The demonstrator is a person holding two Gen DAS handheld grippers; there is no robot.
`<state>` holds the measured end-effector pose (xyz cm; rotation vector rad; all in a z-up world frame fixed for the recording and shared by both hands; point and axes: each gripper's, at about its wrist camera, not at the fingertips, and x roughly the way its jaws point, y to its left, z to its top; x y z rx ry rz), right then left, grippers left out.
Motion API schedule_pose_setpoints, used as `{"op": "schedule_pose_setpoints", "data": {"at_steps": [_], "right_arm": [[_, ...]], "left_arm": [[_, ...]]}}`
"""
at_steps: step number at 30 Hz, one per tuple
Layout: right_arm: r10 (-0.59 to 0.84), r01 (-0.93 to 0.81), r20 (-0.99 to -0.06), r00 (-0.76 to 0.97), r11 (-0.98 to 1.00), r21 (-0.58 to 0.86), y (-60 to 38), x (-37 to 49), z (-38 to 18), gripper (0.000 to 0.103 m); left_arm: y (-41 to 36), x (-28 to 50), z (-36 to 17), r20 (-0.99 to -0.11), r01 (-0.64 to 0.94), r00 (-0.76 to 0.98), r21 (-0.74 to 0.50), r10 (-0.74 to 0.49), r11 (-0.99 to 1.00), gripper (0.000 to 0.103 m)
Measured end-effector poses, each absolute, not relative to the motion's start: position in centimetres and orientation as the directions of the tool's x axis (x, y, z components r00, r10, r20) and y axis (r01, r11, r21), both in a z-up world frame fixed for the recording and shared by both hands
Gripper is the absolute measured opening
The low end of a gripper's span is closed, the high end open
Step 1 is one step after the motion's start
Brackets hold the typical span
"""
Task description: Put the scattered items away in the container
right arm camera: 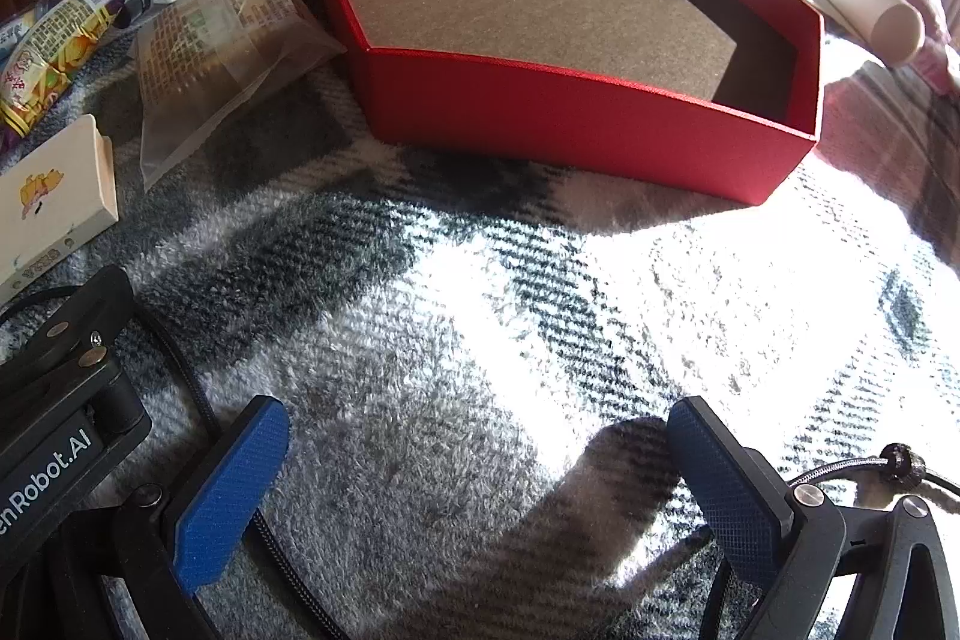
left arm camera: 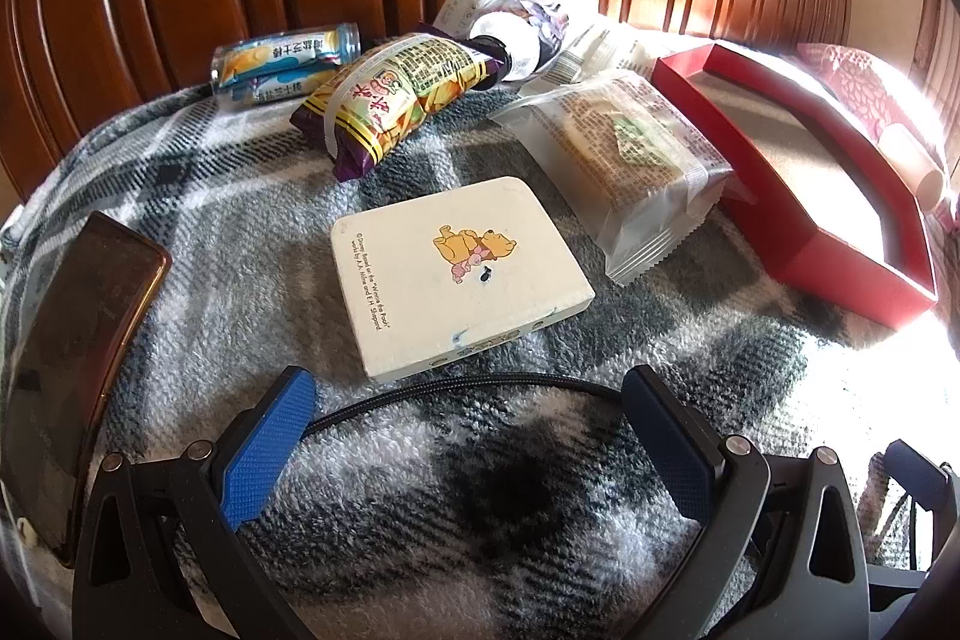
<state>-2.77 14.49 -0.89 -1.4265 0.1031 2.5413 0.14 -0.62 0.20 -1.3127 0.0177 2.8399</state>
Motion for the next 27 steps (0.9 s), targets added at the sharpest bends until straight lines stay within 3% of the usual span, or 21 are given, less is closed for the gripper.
{"op": "schedule_pose_setpoints", "data": {"at_steps": [27], "right_arm": [[0.192, -0.275, -0.810, -0.554, -0.961, -0.039, 14.01, -2.34, -1.31, 0.103]], "left_arm": [[-0.37, 0.02, 0.10, -0.754, -0.007, -0.657, 0.030, -0.018, -1.000, 0.103]]}}
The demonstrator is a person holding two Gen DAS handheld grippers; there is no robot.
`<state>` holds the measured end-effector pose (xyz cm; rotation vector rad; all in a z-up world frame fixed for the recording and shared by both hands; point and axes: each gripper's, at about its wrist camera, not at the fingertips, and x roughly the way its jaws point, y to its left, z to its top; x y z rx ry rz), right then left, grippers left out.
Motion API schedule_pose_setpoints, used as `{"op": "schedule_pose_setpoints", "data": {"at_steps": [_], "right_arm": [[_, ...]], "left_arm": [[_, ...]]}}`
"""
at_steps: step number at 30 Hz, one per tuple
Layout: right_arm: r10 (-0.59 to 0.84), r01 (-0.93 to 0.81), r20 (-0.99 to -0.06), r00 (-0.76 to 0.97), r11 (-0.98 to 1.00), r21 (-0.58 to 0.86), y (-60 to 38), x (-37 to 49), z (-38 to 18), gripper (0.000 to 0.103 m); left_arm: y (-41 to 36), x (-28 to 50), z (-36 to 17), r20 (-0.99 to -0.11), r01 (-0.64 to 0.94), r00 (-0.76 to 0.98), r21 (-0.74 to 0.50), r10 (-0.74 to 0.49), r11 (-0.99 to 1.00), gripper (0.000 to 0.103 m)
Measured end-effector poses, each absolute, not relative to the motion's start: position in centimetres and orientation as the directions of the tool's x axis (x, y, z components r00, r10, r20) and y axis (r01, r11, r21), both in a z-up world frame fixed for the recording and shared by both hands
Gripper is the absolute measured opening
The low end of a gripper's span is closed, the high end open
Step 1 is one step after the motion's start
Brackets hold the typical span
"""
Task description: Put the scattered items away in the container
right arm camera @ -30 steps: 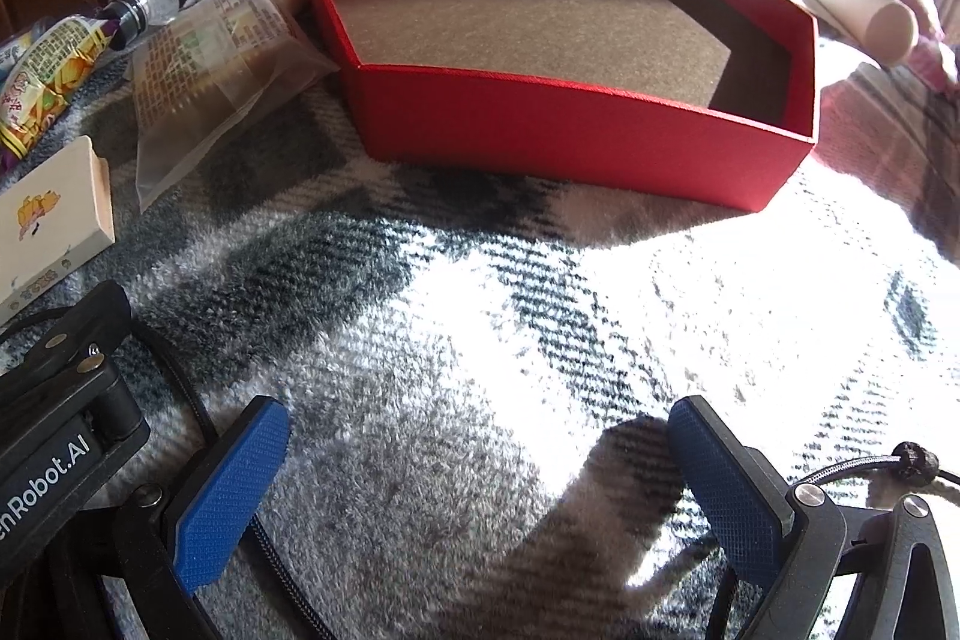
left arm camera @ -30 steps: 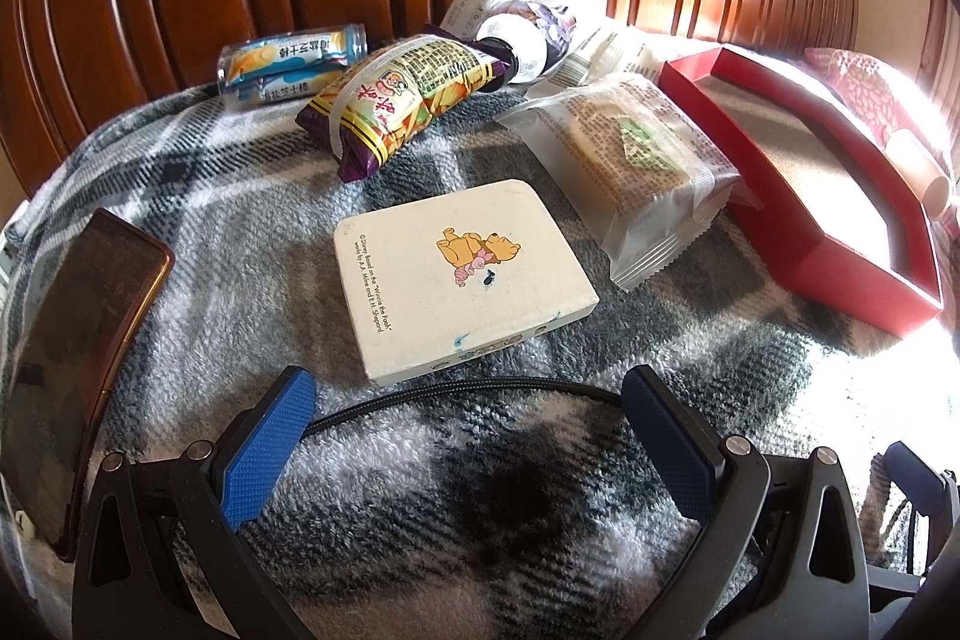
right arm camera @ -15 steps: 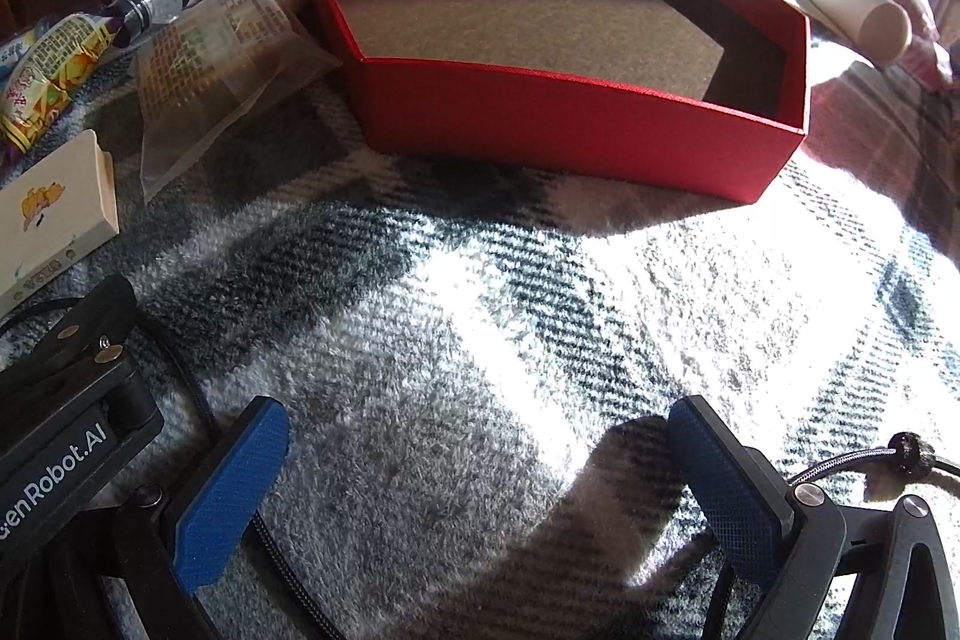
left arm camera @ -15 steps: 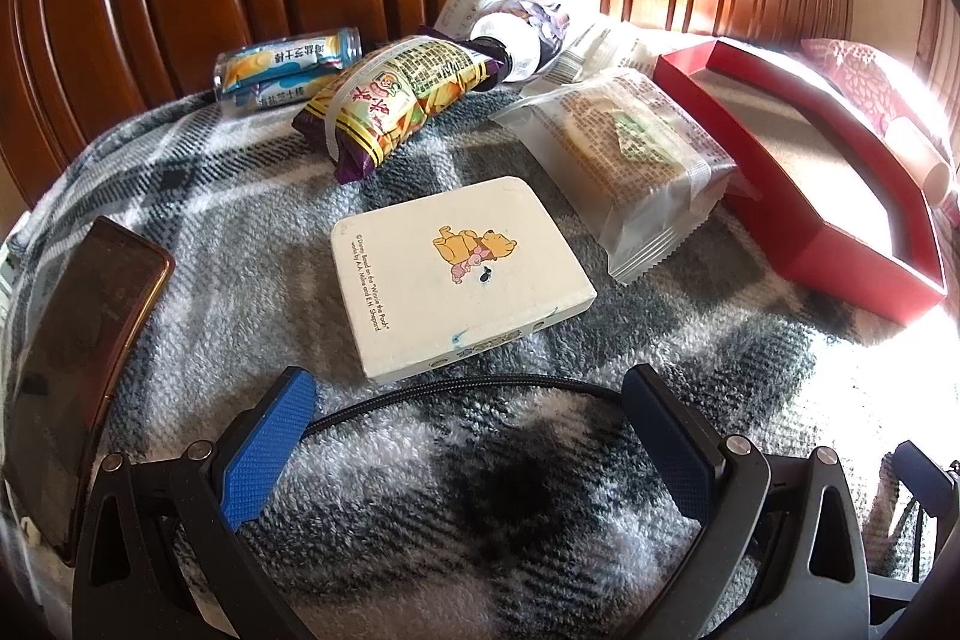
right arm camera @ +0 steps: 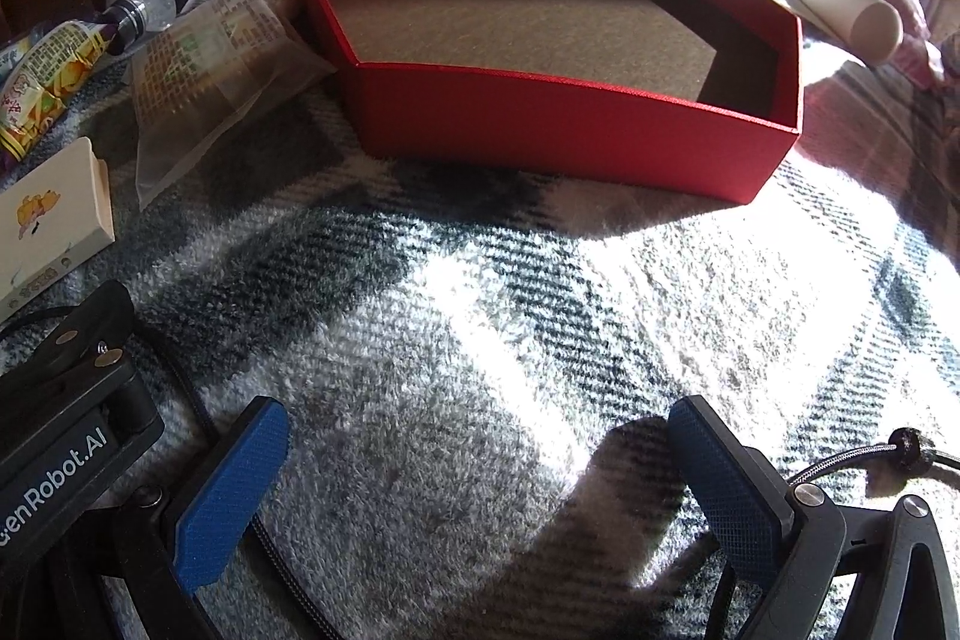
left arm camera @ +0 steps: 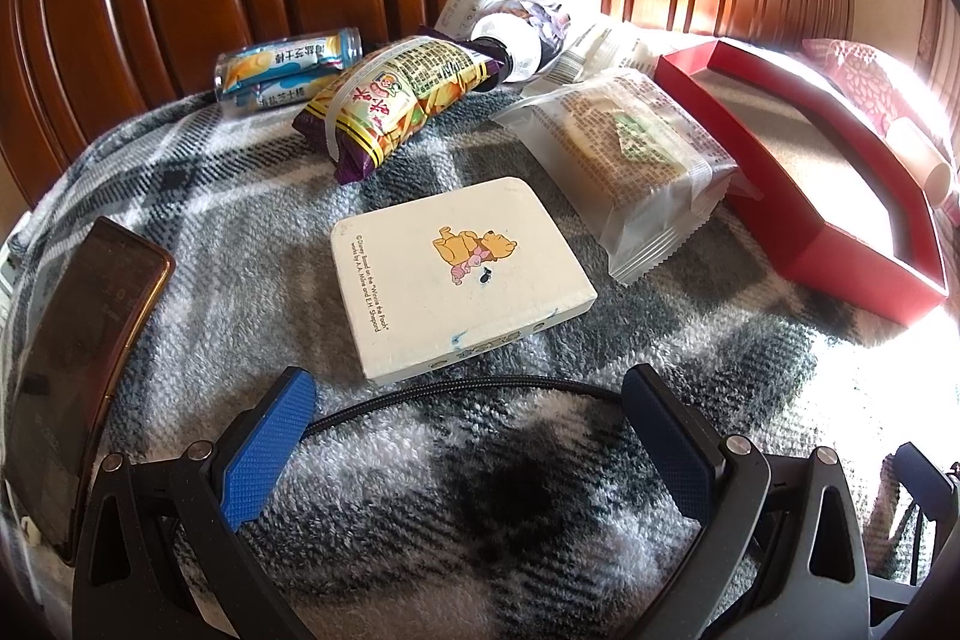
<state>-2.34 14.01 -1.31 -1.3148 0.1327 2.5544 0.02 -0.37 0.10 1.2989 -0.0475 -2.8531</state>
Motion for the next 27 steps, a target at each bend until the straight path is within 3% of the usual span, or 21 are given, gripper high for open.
{"op": "schedule_pose_setpoints", "data": {"at_steps": [27], "right_arm": [[0.179, -0.267, -0.817, -0.549, -0.963, -0.032, 14.13, -2.49, -1.17, 0.103]], "left_arm": [[-0.36, -0.02, 0.09, -0.754, -0.004, -0.656, 0.029, -0.019, -1.000, 0.103]]}}
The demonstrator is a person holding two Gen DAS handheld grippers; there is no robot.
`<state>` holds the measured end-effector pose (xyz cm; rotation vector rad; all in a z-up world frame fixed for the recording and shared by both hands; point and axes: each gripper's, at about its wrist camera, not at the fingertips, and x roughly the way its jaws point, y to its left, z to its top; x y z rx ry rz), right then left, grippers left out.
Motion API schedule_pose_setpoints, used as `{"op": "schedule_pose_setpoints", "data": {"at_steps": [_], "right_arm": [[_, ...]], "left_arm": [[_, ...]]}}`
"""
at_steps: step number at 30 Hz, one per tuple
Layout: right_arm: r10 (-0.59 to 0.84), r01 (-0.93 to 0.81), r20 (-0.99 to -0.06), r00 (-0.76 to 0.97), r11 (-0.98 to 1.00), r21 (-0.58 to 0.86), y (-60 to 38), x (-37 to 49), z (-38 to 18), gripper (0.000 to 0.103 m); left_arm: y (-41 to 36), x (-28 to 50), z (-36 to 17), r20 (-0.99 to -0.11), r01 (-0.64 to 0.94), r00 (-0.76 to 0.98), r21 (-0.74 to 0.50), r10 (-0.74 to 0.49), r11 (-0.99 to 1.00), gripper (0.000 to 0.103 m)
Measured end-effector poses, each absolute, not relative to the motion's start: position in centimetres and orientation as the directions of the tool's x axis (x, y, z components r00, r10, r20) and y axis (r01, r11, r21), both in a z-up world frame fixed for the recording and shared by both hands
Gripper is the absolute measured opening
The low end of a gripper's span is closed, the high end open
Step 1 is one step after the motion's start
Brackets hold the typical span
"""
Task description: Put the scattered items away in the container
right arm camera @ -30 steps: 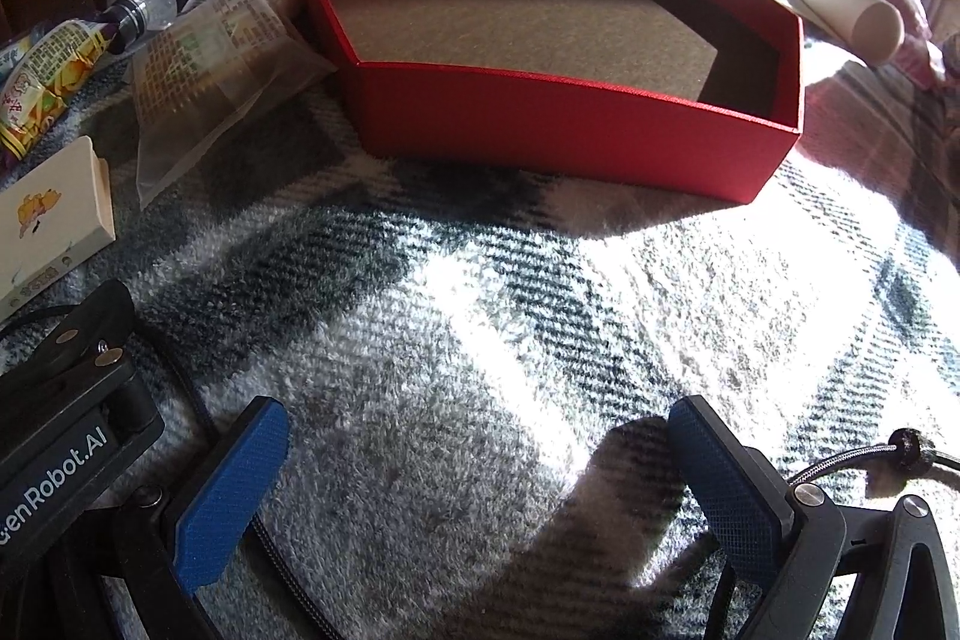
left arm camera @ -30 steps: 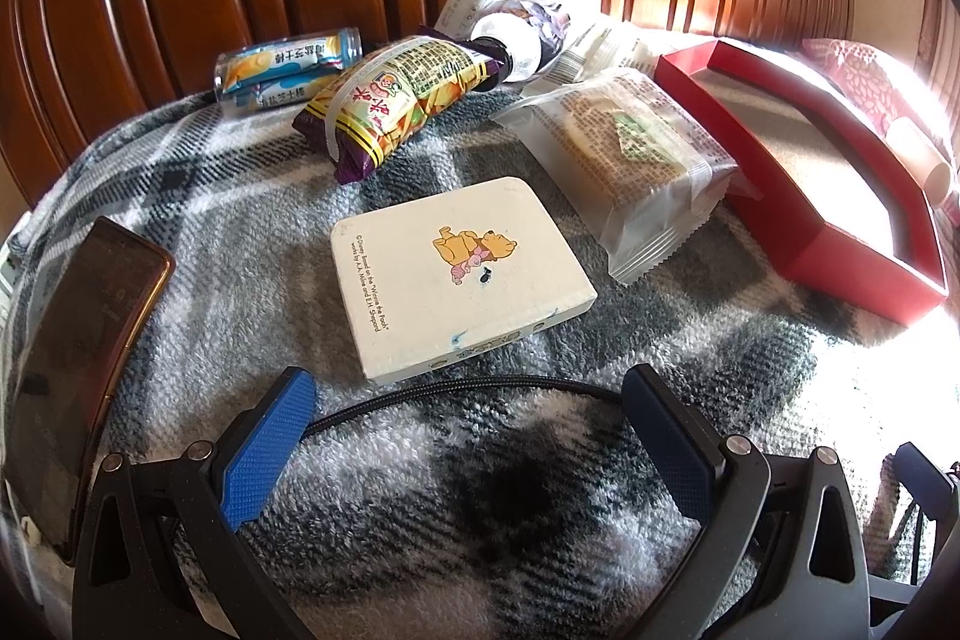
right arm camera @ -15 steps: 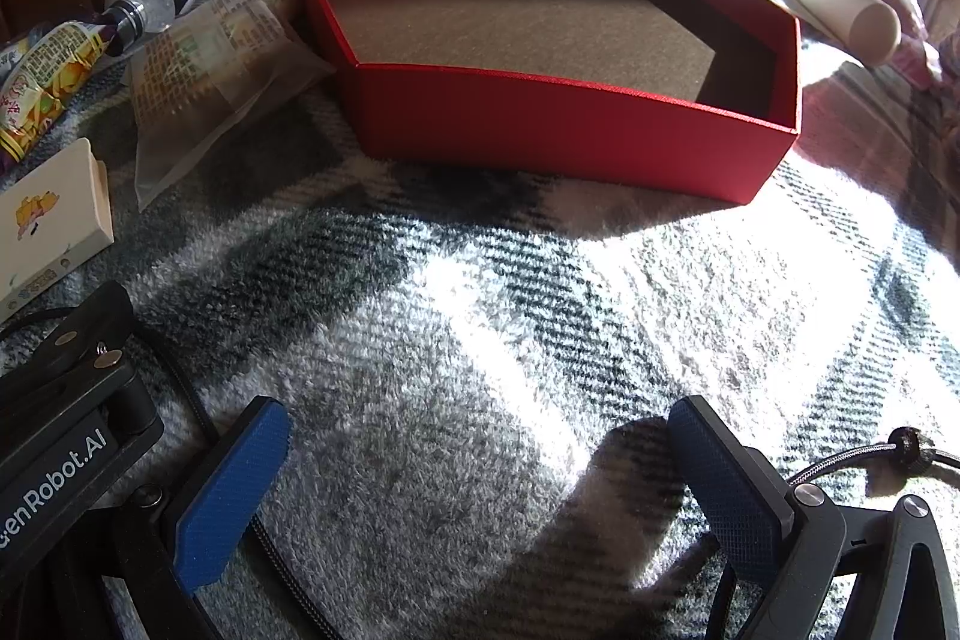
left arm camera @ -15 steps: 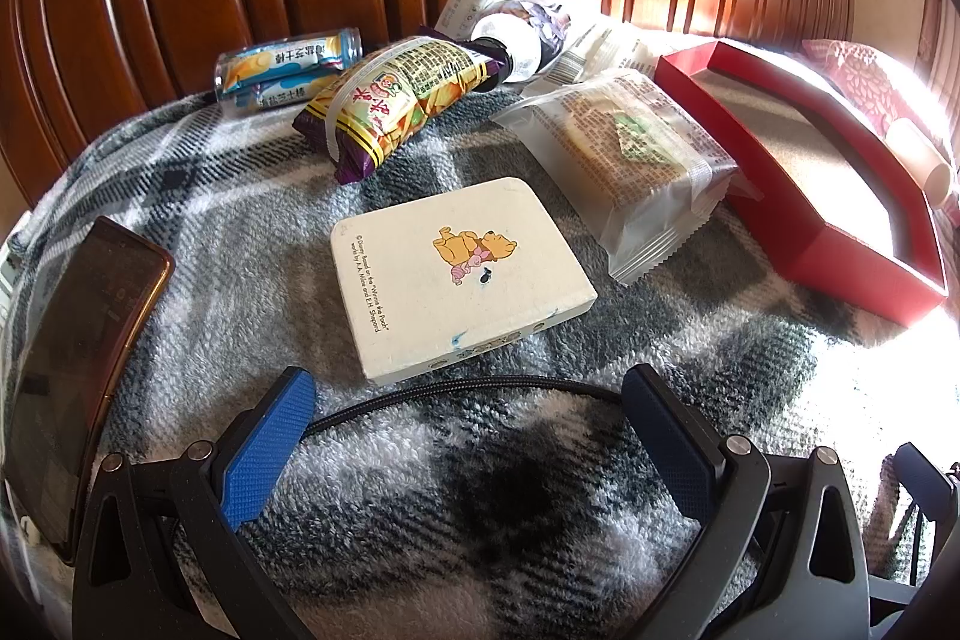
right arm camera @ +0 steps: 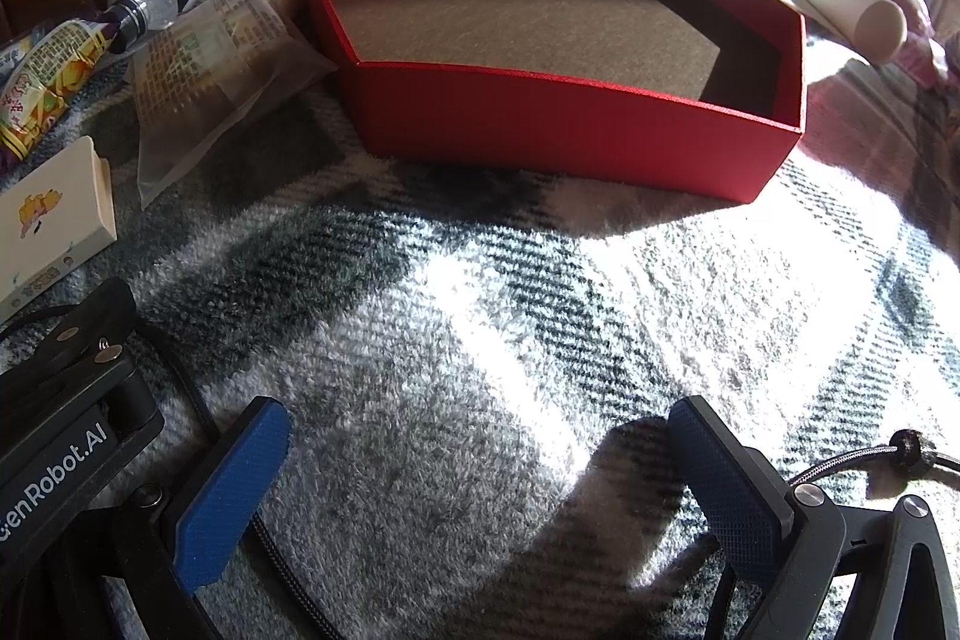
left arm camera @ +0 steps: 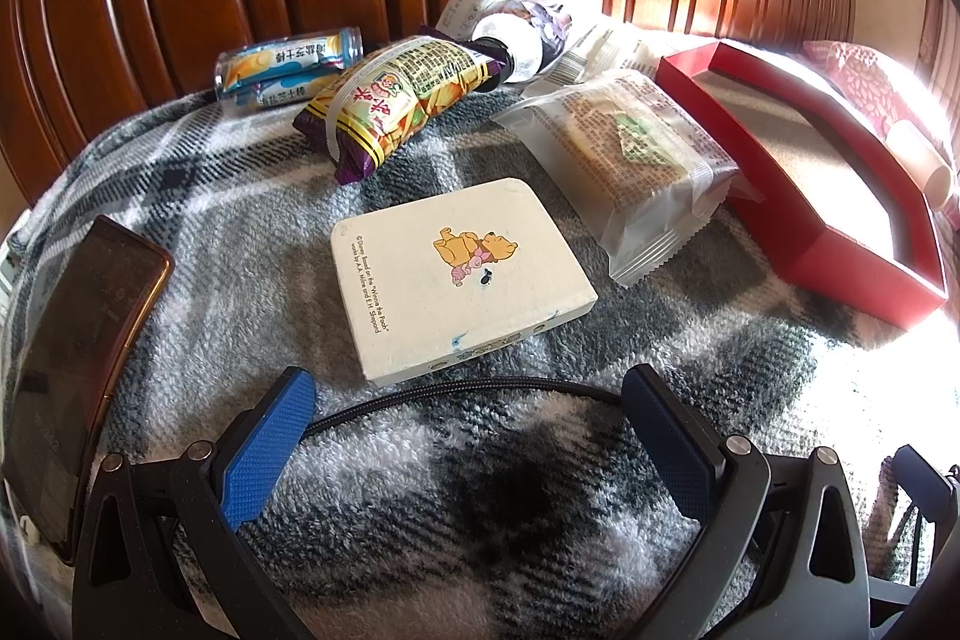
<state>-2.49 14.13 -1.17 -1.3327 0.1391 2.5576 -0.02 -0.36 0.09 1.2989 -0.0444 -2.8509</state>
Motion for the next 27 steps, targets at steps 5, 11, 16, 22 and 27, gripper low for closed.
{"op": "schedule_pose_setpoints", "data": {"at_steps": [5, 11, 16, 22, 27], "right_arm": [[0.182, -0.273, -0.812, -0.554, -0.962, -0.029, 14.1, -2.5, -1.3, 0.103], [0.188, -0.279, -0.807, -0.560, -0.960, -0.030, 14.0, -2.5, -1.4, 0.103], [0.170, -0.253, -0.797, -0.580, -0.967, -0.022, 14.1, -1.9, -1.4, 0.103], [0.158, -0.240, -0.770, -0.618, -0.971, -0.006, 14.1, -1.4, -1.7, 0.103], [0.142, -0.238, -0.771, -0.621, -0.971, 0.013, 14.4, -1.3, -1.7, 0.103]], "left_arm": [[-0.4, 0.0, 0.1, -0.754, -0.004, -0.656, 0.029, -0.020, -1.000, 0.103], [-0.4, 0.0, 0.1, -0.754, -0.004, -0.656, 0.030, -0.020, -1.000, 0.103], [-0.4, 0.0, 0.1, -0.754, -0.004, -0.657, 0.030, -0.020, -1.000, 0.103], [-0.4, -0.1, 0.1, -0.754, -0.003, -0.657, 0.035, -0.024, -0.999, 0.103], [-0.4, -0.1, 0.1, -0.754, -0.003, -0.657, 0.035, -0.025, -0.999, 0.103]]}}
